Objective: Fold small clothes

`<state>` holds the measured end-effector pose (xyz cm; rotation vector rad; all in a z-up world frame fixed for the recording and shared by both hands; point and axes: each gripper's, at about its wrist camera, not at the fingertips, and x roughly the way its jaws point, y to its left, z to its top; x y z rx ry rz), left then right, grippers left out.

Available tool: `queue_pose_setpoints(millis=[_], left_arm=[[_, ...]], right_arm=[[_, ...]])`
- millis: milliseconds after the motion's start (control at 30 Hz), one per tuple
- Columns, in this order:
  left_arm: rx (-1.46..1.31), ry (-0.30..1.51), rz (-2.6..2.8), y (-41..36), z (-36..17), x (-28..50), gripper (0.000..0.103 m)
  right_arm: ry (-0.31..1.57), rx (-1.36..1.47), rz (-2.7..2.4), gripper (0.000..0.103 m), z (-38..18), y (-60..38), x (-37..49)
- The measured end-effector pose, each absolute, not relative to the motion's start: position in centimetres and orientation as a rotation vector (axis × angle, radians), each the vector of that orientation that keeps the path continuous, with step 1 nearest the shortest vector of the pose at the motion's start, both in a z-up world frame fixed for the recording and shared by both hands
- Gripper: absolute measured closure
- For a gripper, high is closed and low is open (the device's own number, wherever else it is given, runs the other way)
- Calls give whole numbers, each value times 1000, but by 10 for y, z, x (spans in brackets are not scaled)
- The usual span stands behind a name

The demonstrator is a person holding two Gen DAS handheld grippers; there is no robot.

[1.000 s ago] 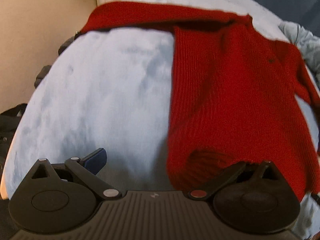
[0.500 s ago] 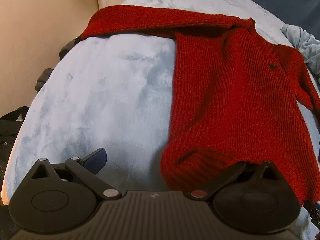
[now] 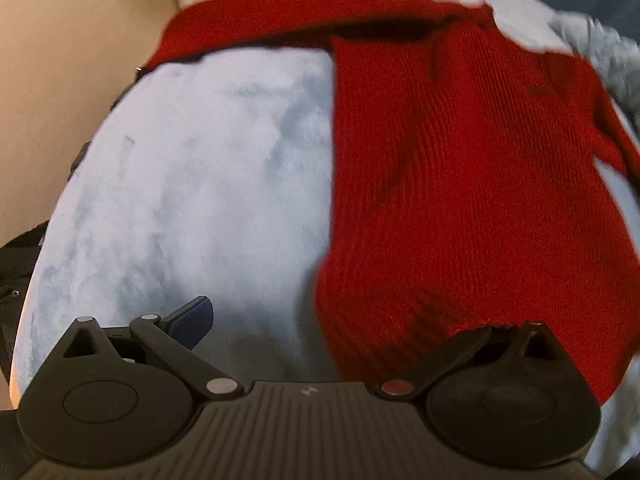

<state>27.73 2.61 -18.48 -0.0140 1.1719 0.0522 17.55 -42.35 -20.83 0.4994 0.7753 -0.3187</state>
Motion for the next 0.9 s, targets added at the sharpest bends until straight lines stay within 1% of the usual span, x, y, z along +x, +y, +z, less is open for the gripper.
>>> queue_pose_setpoints(millis=[133, 200, 267, 367, 600, 700, 767, 800, 900], left_arm=[[73, 1156, 75, 21, -193, 269, 0], [60, 1158, 84, 27, -192, 267, 0], [9, 1162, 101, 37, -189, 267, 0], [-41, 1134, 123, 47, -177, 273, 0], [28, 1084, 90, 30, -151, 312, 0], [2, 1105, 125, 32, -151, 332, 0], [-40, 1132, 147, 36, -154, 340, 0], [-58, 1143, 153, 38, -155, 342, 0], [-66, 1151, 156, 40, -156, 347, 0]], right_arm=[[727, 548, -528, 30, -212, -454, 179], [799, 553, -598, 30, -223, -470, 182], [842, 536, -547, 33, -229, -472, 179], [838, 484, -500, 32, -225, -463, 166], [858, 453, -408, 32, -211, -442, 152], [873, 430, -330, 29, -206, -437, 149], [903, 420, -250, 21, -206, -435, 149], [921, 413, -212, 20, -206, -432, 148], [983, 339, -106, 18, -212, -417, 149]])
